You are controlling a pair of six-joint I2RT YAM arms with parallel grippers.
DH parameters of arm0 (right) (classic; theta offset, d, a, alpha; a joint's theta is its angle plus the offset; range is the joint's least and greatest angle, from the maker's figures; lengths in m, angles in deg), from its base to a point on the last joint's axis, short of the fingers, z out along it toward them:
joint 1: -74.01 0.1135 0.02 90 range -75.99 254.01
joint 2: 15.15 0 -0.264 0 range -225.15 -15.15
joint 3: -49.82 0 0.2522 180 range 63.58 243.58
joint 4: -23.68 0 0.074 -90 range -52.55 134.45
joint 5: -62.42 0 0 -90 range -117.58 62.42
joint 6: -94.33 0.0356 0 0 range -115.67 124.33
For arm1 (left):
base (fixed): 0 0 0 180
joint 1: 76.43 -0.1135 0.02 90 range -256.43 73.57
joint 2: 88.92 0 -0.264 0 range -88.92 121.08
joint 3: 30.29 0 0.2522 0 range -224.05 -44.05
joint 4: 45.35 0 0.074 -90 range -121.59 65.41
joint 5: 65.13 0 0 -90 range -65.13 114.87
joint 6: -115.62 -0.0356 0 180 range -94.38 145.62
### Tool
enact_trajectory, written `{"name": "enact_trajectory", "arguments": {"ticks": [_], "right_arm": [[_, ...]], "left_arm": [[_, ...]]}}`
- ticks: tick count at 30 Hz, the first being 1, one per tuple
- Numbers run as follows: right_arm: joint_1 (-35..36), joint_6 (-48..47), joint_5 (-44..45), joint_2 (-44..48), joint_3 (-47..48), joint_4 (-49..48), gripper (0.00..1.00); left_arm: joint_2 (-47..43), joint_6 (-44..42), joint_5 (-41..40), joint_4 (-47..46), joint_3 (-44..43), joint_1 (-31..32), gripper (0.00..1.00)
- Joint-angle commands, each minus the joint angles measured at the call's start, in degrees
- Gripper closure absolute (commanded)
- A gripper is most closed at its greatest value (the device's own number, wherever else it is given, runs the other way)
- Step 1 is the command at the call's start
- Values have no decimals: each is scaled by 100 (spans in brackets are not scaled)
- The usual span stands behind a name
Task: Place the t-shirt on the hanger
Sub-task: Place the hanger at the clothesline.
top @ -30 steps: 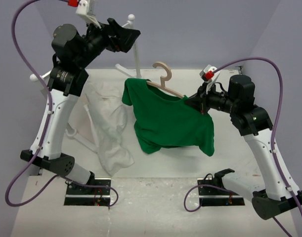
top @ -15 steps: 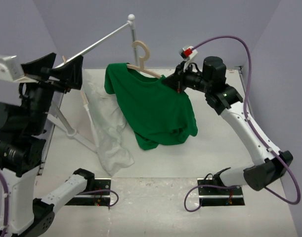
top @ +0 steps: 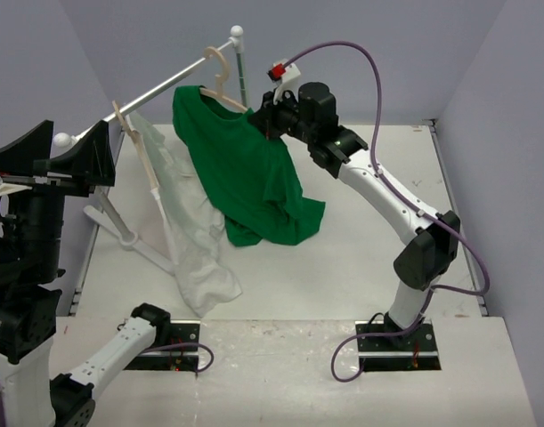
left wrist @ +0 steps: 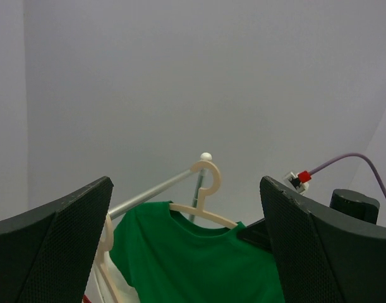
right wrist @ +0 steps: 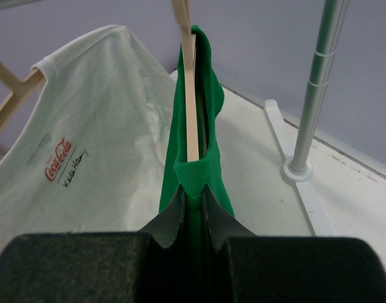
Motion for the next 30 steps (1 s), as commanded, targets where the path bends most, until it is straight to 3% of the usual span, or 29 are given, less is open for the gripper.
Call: {"name": "enact_trajectory", "arguments": {"ticks": [1, 9, 13, 23, 30], "right_arm": [[75, 291, 600, -71, 450, -1460, 100], [172, 420, 454, -664, 1287, -1500, 100], [246, 448, 322, -806, 1264, -1557, 100], [272, 657, 168, -674, -377, -2415, 100], [299, 679, 84, -781, -803, -2643, 100]], "left_arm": [[46, -206, -250, 10, 58, 91, 0], [84, -256, -324, -155, 411, 171, 0], [173, -256, -290, -148, 610, 178, 0], [184, -247, -290, -355, 1026, 178, 0], [185, -222, -315, -366, 1097, 178, 0]]}}
